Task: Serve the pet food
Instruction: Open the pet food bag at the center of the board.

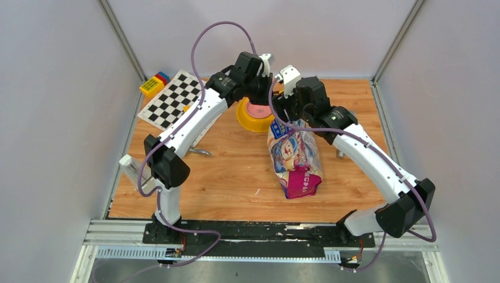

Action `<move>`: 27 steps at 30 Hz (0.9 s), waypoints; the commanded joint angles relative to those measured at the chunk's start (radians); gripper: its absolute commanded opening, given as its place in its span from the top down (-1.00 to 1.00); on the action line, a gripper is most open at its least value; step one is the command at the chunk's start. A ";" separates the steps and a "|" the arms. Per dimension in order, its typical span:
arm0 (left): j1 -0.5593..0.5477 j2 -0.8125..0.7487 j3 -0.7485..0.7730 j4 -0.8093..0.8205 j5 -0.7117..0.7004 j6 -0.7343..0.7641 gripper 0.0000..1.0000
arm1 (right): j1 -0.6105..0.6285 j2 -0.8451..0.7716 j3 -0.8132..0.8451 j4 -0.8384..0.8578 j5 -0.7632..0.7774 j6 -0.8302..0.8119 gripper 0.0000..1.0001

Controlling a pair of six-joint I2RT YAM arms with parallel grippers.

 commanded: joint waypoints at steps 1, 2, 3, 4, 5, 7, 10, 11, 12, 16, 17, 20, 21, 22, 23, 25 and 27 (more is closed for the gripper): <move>-0.007 -0.014 0.006 0.002 0.032 -0.009 1.00 | 0.011 -0.008 0.008 0.077 0.018 0.023 -0.36; -0.007 -0.015 0.005 0.001 0.031 -0.009 1.00 | 0.012 -0.015 0.014 0.078 0.003 0.028 -0.37; -0.007 -0.015 0.005 0.001 0.031 -0.008 1.00 | 0.012 -0.023 0.022 0.077 -0.011 0.034 -0.37; -0.008 -0.015 0.005 0.002 0.031 -0.008 1.00 | 0.012 -0.028 0.030 0.077 -0.024 0.039 -0.38; -0.007 -0.014 0.004 0.002 0.032 -0.009 1.00 | 0.013 -0.033 0.038 0.075 -0.039 0.043 -0.38; -0.007 -0.013 0.004 0.004 0.035 -0.011 1.00 | 0.014 -0.035 0.050 0.070 -0.054 0.051 -0.39; -0.007 -0.010 0.008 0.005 0.034 -0.013 1.00 | 0.021 -0.022 0.049 0.069 -0.048 0.052 -0.40; -0.007 -0.010 0.009 0.005 0.035 -0.013 1.00 | 0.025 -0.017 0.047 0.071 -0.043 0.052 -0.40; -0.008 -0.010 0.010 0.006 0.036 -0.013 1.00 | 0.028 -0.009 0.045 0.072 -0.028 0.051 -0.40; -0.007 -0.008 0.013 0.004 0.037 -0.013 1.00 | 0.047 0.006 0.039 0.089 0.055 0.029 -0.40; -0.007 -0.007 0.013 0.003 0.038 -0.013 1.00 | 0.052 0.009 0.038 0.094 0.071 0.022 -0.40; -0.007 -0.005 0.017 0.004 0.040 -0.013 1.00 | 0.062 0.021 0.035 0.105 0.120 0.007 -0.40; -0.007 -0.005 0.017 0.004 0.040 -0.014 1.00 | 0.065 0.023 0.035 0.106 0.139 0.002 -0.40; -0.007 -0.005 0.017 0.003 0.040 -0.014 1.00 | 0.067 0.026 0.035 0.110 0.156 -0.004 -0.40; -0.007 -0.005 0.017 0.003 0.040 -0.015 1.00 | 0.069 0.029 0.032 0.113 0.176 -0.011 -0.39; -0.007 -0.005 0.018 0.002 0.042 -0.017 1.00 | 0.071 0.033 0.028 0.118 0.202 -0.020 -0.38; -0.007 -0.005 0.019 0.002 0.043 -0.017 1.00 | 0.071 0.034 0.019 0.119 0.217 -0.024 -0.37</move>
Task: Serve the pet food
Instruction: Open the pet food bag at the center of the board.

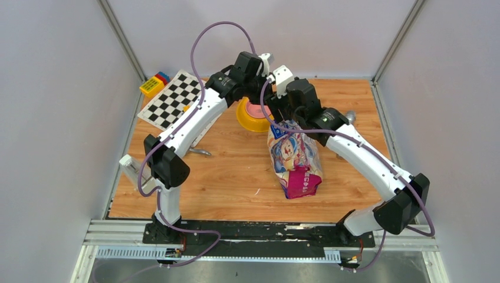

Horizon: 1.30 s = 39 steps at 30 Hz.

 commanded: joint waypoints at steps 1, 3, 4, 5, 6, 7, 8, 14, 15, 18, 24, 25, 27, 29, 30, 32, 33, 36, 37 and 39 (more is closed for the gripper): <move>-0.008 -0.006 0.020 0.002 0.039 -0.010 1.00 | 0.005 0.005 0.008 0.057 0.089 -0.023 -0.37; -0.008 -0.008 0.023 0.001 0.037 -0.009 1.00 | 0.005 0.005 -0.001 0.060 0.098 -0.026 -0.35; -0.008 -0.009 0.025 0.001 0.037 -0.010 1.00 | 0.007 0.005 -0.005 0.061 0.106 -0.028 -0.35; -0.008 -0.009 0.026 0.000 0.038 -0.010 1.00 | 0.006 0.004 -0.007 0.062 0.118 -0.032 -0.33; -0.008 -0.010 0.027 0.001 0.039 -0.012 1.00 | 0.006 0.006 -0.008 0.064 0.127 -0.036 -0.31; -0.008 -0.011 0.027 0.002 0.040 -0.013 1.00 | 0.006 0.009 -0.010 0.065 0.136 -0.042 -0.31; -0.008 -0.012 0.029 0.003 0.045 -0.014 1.00 | 0.007 0.015 -0.011 0.065 0.148 -0.046 -0.30; -0.006 -0.011 0.035 0.019 0.090 -0.030 1.00 | 0.013 0.051 0.008 0.010 0.157 -0.013 -0.29; -0.006 -0.010 0.037 0.021 0.093 -0.033 1.00 | 0.016 0.059 0.012 0.002 0.159 -0.008 -0.29; -0.006 -0.010 0.046 0.024 0.105 -0.038 1.00 | 0.024 0.081 0.021 -0.020 0.170 0.000 -0.27; -0.005 -0.008 0.055 0.027 0.115 -0.042 1.00 | 0.034 0.088 0.033 -0.062 0.099 0.034 -0.15; -0.005 -0.008 0.055 0.027 0.117 -0.043 1.00 | 0.034 0.097 0.030 -0.053 0.132 0.017 -0.06; -0.003 -0.008 0.056 0.027 0.120 -0.045 1.00 | 0.034 0.117 0.014 -0.026 0.185 -0.019 0.14; -0.003 -0.009 0.058 0.027 0.122 -0.045 1.00 | 0.034 0.136 0.009 -0.026 0.220 -0.038 0.34; -0.002 -0.011 0.058 0.027 0.125 -0.046 1.00 | 0.034 0.142 0.006 -0.026 0.233 -0.048 0.48; 0.000 -0.014 0.057 0.027 0.128 -0.046 1.00 | 0.034 0.147 0.000 -0.017 0.258 -0.072 0.73; 0.001 -0.017 0.056 0.027 0.128 -0.047 1.00 | 0.034 0.148 0.000 -0.012 0.274 -0.085 0.92; 0.004 -0.028 0.048 0.026 0.127 -0.045 1.00 | 0.034 0.129 -0.003 0.020 0.331 -0.145 1.00; 0.005 -0.031 0.044 0.024 0.120 -0.044 1.00 | 0.034 0.117 -0.010 0.040 0.358 -0.175 1.00; 0.006 -0.038 0.040 0.013 0.095 -0.040 1.00 | 0.033 0.089 -0.037 0.111 0.421 -0.259 1.00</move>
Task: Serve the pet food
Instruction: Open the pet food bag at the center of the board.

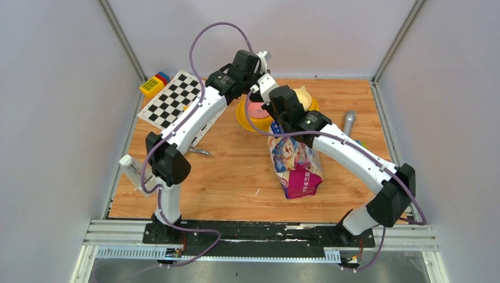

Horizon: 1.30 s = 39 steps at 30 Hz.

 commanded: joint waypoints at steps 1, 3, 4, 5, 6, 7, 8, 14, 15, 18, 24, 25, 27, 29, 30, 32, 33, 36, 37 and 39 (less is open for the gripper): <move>-0.028 -0.066 0.039 -0.023 0.037 0.006 1.00 | -0.039 -0.023 -0.068 0.163 0.271 -0.215 1.00; -0.028 -0.069 0.037 -0.035 0.007 0.011 1.00 | -0.039 -0.052 -0.118 0.273 0.328 -0.347 1.00; -0.028 -0.070 0.035 -0.042 -0.008 0.012 1.00 | -0.039 -0.064 -0.143 0.328 0.351 -0.398 1.00; -0.028 -0.070 0.034 -0.044 -0.015 0.015 1.00 | -0.039 -0.074 -0.166 0.376 0.369 -0.448 1.00; -0.029 -0.069 0.032 -0.049 -0.025 0.015 1.00 | -0.039 -0.080 -0.184 0.417 0.382 -0.489 1.00; -0.028 -0.069 0.031 -0.050 -0.030 0.015 1.00 | -0.039 -0.085 -0.200 0.455 0.399 -0.529 1.00; -0.028 -0.069 0.029 -0.052 -0.038 0.015 1.00 | -0.039 -0.090 -0.217 0.497 0.409 -0.570 1.00; -0.027 -0.069 0.024 -0.057 -0.054 0.024 1.00 | -0.032 -0.110 -0.244 0.567 0.387 -0.645 1.00; -0.027 -0.069 0.024 -0.054 -0.049 0.023 1.00 | -0.032 -0.114 -0.207 0.473 0.353 -0.565 1.00; -0.017 -0.067 0.011 -0.019 0.027 0.000 1.00 | -0.036 -0.132 -0.100 0.187 0.195 -0.327 1.00; 0.039 -0.063 -0.027 0.112 0.231 -0.069 0.38 | -0.145 -0.220 -0.065 0.067 -0.157 -0.097 1.00; 0.043 -0.061 -0.028 0.126 0.251 -0.084 0.23 | -0.166 -0.232 -0.071 0.067 -0.197 -0.083 1.00; 0.058 -0.055 -0.028 0.166 0.307 -0.110 0.03 | -0.199 -0.248 -0.078 0.068 -0.262 -0.058 1.00; 0.070 -0.043 -0.017 0.220 0.367 -0.137 -0.17 | -0.225 -0.258 -0.083 0.068 -0.324 -0.037 1.00; 0.078 -0.037 0.000 0.254 0.401 -0.145 -0.22 | -0.236 -0.263 -0.086 0.069 -0.350 -0.029 1.00; 0.086 -0.021 0.030 0.294 0.438 -0.163 -0.36 | -0.256 -0.273 -0.097 0.074 -0.401 -0.016 1.00; 0.088 -0.006 0.041 0.305 0.448 -0.169 -0.41 | -0.266 -0.278 -0.103 0.079 -0.430 -0.008 1.00; 0.089 0.020 0.075 0.355 0.490 -0.194 -0.45 | -0.309 -0.283 -0.107 0.105 -0.519 0.027 1.00; 0.089 0.033 0.080 0.365 0.497 -0.212 -0.46 | -0.315 -0.277 -0.099 0.105 -0.541 0.036 1.00; 0.088 0.055 0.104 0.382 0.502 -0.220 -0.48 | -0.325 -0.268 -0.087 0.104 -0.579 0.058 1.00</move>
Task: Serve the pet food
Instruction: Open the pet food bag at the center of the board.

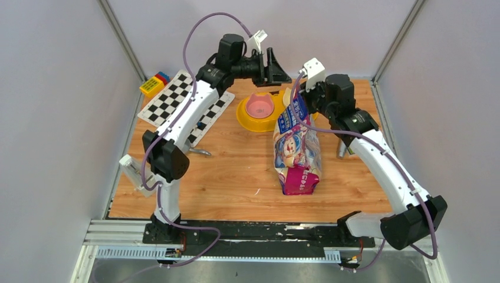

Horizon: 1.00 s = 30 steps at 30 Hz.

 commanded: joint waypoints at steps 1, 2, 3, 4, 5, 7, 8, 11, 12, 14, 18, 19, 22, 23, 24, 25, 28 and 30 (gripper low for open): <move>-0.006 0.055 0.081 0.104 0.070 -0.048 -0.48 | -0.023 -0.028 0.025 0.019 -0.166 0.084 1.00; -0.006 0.062 0.090 0.107 0.067 -0.046 -0.49 | -0.024 -0.028 0.024 0.019 -0.187 0.092 1.00; -0.006 0.077 0.105 0.109 0.064 -0.048 -0.49 | -0.025 -0.028 0.022 0.019 -0.201 0.098 1.00; -0.007 0.083 0.109 0.116 0.064 -0.051 -0.49 | -0.027 -0.029 0.018 0.019 -0.213 0.100 1.00; -0.008 0.093 0.112 0.119 0.064 -0.056 -0.50 | -0.029 -0.031 0.013 0.020 -0.226 0.100 1.00; -0.015 0.107 0.112 0.124 0.070 -0.058 -0.50 | -0.035 -0.034 0.001 0.025 -0.232 0.096 1.00; -0.022 0.112 0.112 0.123 0.071 -0.057 -0.50 | -0.035 -0.036 -0.005 0.033 -0.226 0.090 1.00; -0.037 0.134 0.118 0.118 0.067 -0.051 -0.50 | -0.039 -0.042 -0.023 0.050 -0.214 0.081 1.00; -0.045 0.137 0.123 0.117 0.066 -0.050 -0.50 | -0.039 -0.046 -0.027 0.055 -0.206 0.078 1.00; -0.053 0.144 0.127 0.116 0.070 -0.051 -0.49 | -0.039 -0.049 -0.031 0.060 -0.191 0.068 1.00; -0.066 0.146 0.126 0.107 0.069 -0.043 -0.45 | -0.039 -0.059 -0.042 0.070 -0.170 0.051 1.00; -0.069 0.145 0.124 0.102 0.068 -0.041 -0.43 | -0.038 -0.060 -0.043 0.071 -0.168 0.051 1.00; -0.071 0.137 0.114 0.083 0.053 -0.031 -0.31 | -0.038 -0.059 -0.042 0.077 -0.154 0.050 1.00; -0.071 0.134 0.111 0.079 0.053 -0.030 -0.30 | -0.038 -0.059 -0.041 0.077 -0.149 0.048 1.00; -0.072 0.128 0.107 0.074 0.052 -0.024 -0.28 | -0.039 -0.059 -0.041 0.078 -0.145 0.048 1.00; -0.072 0.125 0.103 0.067 0.049 -0.022 -0.28 | -0.038 -0.059 -0.040 0.080 -0.139 0.048 1.00; -0.071 0.108 0.097 0.060 0.049 -0.015 -0.28 | -0.039 -0.060 -0.038 0.080 -0.123 0.048 1.00; -0.070 0.100 0.093 0.051 0.047 -0.011 -0.28 | -0.038 -0.063 -0.035 0.081 -0.120 0.048 1.00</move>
